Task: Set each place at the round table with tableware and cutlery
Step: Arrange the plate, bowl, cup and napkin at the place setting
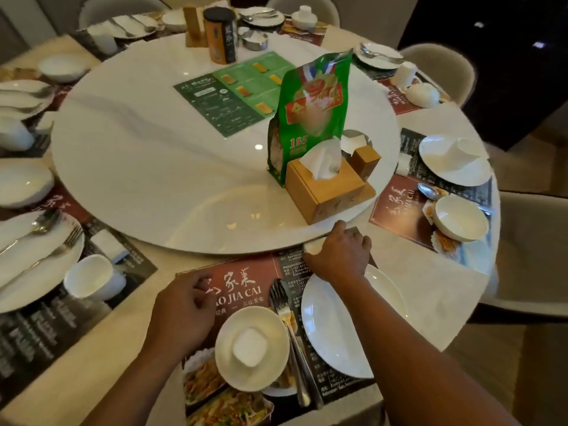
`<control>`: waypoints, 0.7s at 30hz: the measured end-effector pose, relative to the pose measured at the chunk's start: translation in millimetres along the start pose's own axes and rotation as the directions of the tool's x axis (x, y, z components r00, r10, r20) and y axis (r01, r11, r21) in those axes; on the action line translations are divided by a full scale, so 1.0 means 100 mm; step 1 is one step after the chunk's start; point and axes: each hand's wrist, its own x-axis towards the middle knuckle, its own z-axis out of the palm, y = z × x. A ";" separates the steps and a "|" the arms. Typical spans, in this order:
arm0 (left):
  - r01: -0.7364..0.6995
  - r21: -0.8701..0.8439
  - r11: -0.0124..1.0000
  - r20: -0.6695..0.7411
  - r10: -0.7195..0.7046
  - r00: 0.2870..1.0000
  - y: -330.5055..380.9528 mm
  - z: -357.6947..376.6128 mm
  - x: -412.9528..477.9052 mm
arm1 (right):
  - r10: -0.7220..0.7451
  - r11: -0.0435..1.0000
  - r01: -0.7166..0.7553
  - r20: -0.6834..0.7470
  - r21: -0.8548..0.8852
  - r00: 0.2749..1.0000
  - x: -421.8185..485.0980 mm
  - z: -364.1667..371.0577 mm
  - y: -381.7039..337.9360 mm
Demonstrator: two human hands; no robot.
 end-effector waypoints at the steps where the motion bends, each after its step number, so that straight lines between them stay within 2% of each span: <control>1: 0.032 -0.007 0.999 -0.005 -0.032 0.999 -0.02 0.01 -0.08 | -0.019 1.000 0.019 0.000 -0.006 1.000 0.00 -0.02 0.01; 4: 0.127 -0.024 0.992 0.022 -0.126 0.992 -0.07 0.04 -0.32 | -0.100 0.994 0.101 -0.017 0.034 0.995 -0.11 -0.10 0.06; 7: 0.192 -0.057 0.980 0.087 -0.187 0.979 -0.09 0.02 -0.52 | -0.276 0.935 0.281 -0.052 0.215 0.960 -0.42 -0.25 0.04; 11: 0.253 -0.160 0.954 0.162 -0.228 0.960 -0.05 0.05 -0.75 | -0.482 0.839 0.373 0.223 0.396 0.847 -1.02 -0.23 0.00; 14: 0.280 -0.237 0.930 0.170 -0.244 0.955 0.01 0.09 -0.88 | -0.514 0.832 0.380 0.306 0.405 0.801 -1.26 -0.04 -0.04; 17: 0.290 -0.275 0.917 0.164 -0.252 0.954 0.01 0.09 -0.94 | -0.479 0.842 0.337 0.298 0.421 0.826 -1.32 0.05 -0.09; 21: 0.254 -0.286 0.924 0.109 -0.232 0.967 -0.03 -0.01 -0.84 | -0.502 0.829 0.381 0.246 0.409 0.829 -1.27 0.07 -0.27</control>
